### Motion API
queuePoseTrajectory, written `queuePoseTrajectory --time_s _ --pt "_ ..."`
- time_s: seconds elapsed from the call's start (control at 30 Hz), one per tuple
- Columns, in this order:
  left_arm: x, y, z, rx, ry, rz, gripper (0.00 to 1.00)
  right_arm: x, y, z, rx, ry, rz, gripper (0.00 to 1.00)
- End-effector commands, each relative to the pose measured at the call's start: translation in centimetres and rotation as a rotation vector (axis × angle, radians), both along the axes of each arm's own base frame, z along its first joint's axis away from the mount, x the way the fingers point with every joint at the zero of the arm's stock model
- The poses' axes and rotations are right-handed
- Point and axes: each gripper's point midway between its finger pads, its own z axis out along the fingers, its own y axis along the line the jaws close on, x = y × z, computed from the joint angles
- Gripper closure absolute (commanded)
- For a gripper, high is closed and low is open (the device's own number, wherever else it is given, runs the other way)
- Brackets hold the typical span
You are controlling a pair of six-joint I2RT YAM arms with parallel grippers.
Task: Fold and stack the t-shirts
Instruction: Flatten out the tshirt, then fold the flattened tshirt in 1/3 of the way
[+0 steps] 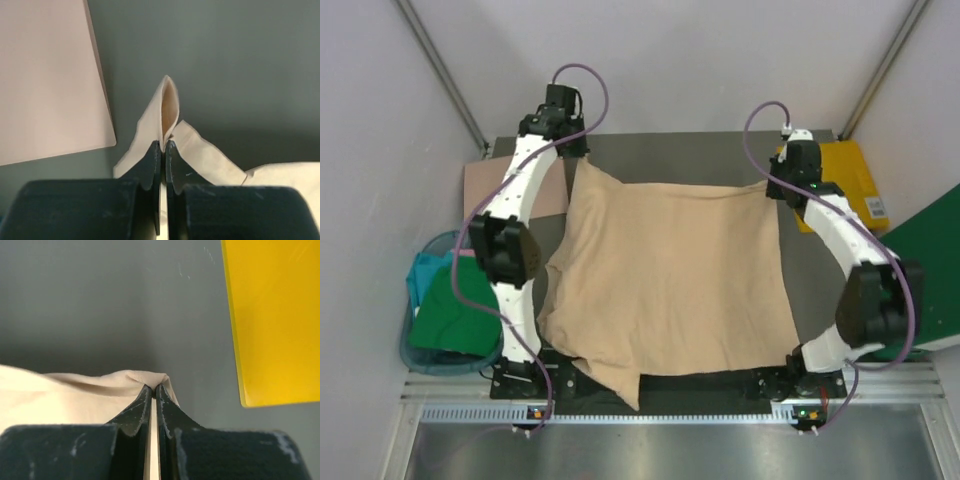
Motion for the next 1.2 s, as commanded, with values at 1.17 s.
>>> queuePoseTrajectory --time_s 1.17 --pt "-20.2 -0.6 -6.9 -0.05 0.448 0.169 1.0 -0.5 -0.4 -11.7 0.059 0.406 -0.049 1.0"
